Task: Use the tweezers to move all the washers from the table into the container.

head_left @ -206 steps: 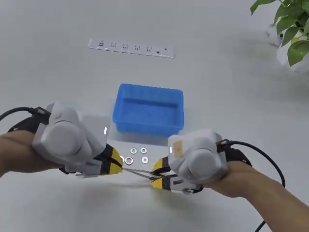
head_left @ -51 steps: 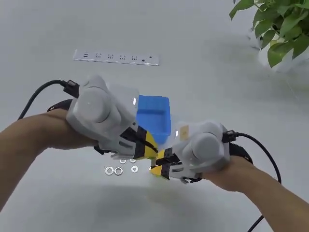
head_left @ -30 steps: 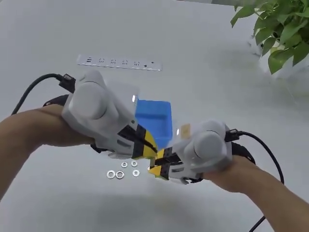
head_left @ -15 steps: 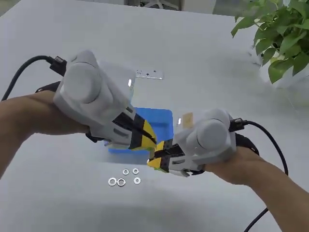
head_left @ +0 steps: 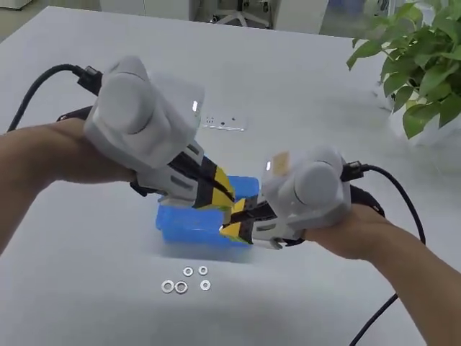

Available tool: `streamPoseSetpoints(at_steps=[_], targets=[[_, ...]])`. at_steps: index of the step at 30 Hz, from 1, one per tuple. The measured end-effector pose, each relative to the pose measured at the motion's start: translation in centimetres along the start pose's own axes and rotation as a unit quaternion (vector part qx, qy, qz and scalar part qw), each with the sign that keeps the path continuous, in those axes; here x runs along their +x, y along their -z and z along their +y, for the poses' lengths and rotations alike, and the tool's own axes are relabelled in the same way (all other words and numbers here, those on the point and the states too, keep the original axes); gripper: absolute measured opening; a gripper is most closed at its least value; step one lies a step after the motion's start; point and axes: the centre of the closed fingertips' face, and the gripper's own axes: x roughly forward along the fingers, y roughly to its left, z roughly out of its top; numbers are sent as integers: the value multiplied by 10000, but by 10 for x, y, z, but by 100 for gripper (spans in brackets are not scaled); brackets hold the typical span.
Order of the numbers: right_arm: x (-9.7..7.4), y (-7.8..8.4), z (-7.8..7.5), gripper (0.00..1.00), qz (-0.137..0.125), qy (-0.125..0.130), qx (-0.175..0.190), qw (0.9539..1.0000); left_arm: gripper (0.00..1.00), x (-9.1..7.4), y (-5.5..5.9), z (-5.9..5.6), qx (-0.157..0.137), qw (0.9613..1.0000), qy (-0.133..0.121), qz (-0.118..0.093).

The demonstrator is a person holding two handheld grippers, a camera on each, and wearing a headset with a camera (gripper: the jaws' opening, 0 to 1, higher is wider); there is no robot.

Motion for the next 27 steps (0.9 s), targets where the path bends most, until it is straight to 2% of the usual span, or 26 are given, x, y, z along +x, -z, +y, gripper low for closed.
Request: streamPoseSetpoints(at_steps=[11, 17, 27], targets=[[9, 6, -20, 10, 36, -14, -7, 10000, 6, 9, 10, 21, -8, 10000, -6, 18], [19, 15, -30, 10, 80, -54, 34, 9999, 6, 16, 18, 29, -41, 10000, -4, 43], [33, 32, -37, 10, 208, -190, 168, 9995, 6, 34, 34, 38, -174, 9998, 68, 89]])
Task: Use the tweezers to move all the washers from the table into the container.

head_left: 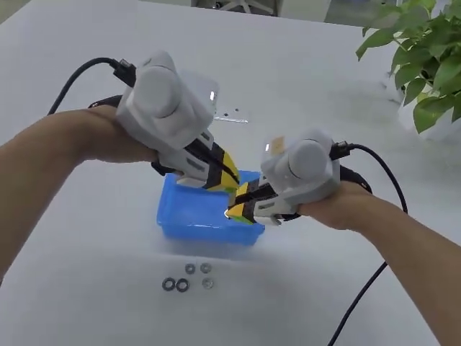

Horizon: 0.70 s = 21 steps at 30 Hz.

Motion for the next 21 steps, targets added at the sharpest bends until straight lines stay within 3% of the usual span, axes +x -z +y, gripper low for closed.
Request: streamPoseSetpoints(at_steps=[21], targets=[[19, 21, -6, 10, 221, -185, 131, 9995, 6, 20, 20, 7, -165, 9998, 104, 92]])
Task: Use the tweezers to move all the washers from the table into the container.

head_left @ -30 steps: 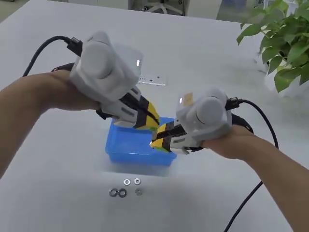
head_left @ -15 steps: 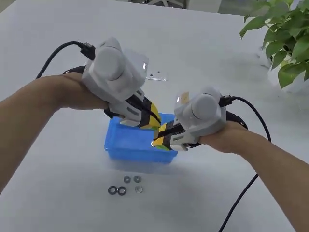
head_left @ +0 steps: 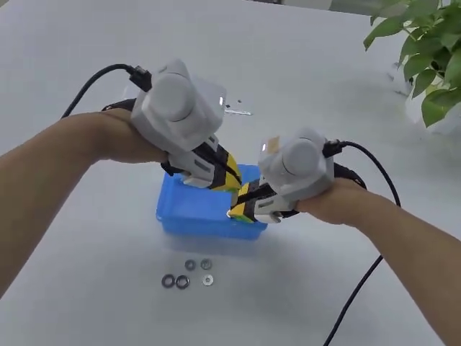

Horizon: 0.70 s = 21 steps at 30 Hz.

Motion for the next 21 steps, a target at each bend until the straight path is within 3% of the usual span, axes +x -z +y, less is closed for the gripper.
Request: streamPoseSetpoints(at_steps=[21], targets=[[-4, -2, -1, 11, 15, 53, -61, 10000, 6, -3, -4, 0, -14, 10000, 3, -12]])
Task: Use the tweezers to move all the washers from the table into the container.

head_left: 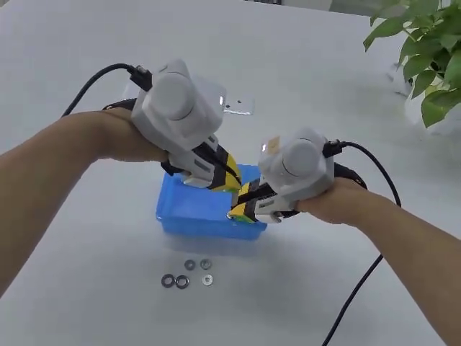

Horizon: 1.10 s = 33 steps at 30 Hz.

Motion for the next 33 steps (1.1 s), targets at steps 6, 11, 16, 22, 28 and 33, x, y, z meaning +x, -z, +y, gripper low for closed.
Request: streamPoseSetpoints(at_steps=[6, 11, 16, 22, 28, 33], targets=[[-6, -5, -1, 11, -25, 70, -46, 10000, 6, -6, -7, 0, 48, 10000, -44, -19], [-11, -10, 1, 11, -60, 113, -81, 9999, 6, -11, -12, -2, 81, 9999, -58, -15], [-18, -16, 2, 11, -100, 179, -115, 9997, 6, -17, -17, -3, 106, 9999, -96, -17], [-27, -26, 3, 12, -164, 270, -191, 9993, 6, -26, -25, -5, 132, 9998, -134, -30], [-33, -34, 9, 12, -217, 298, -262, 9990, 6, -36, -31, -12, 124, 9998, -149, -20], [-37, -40, 16, 12, -263, 323, -323, 9986, 6, -44, -33, -19, 130, 9998, -156, 12]])
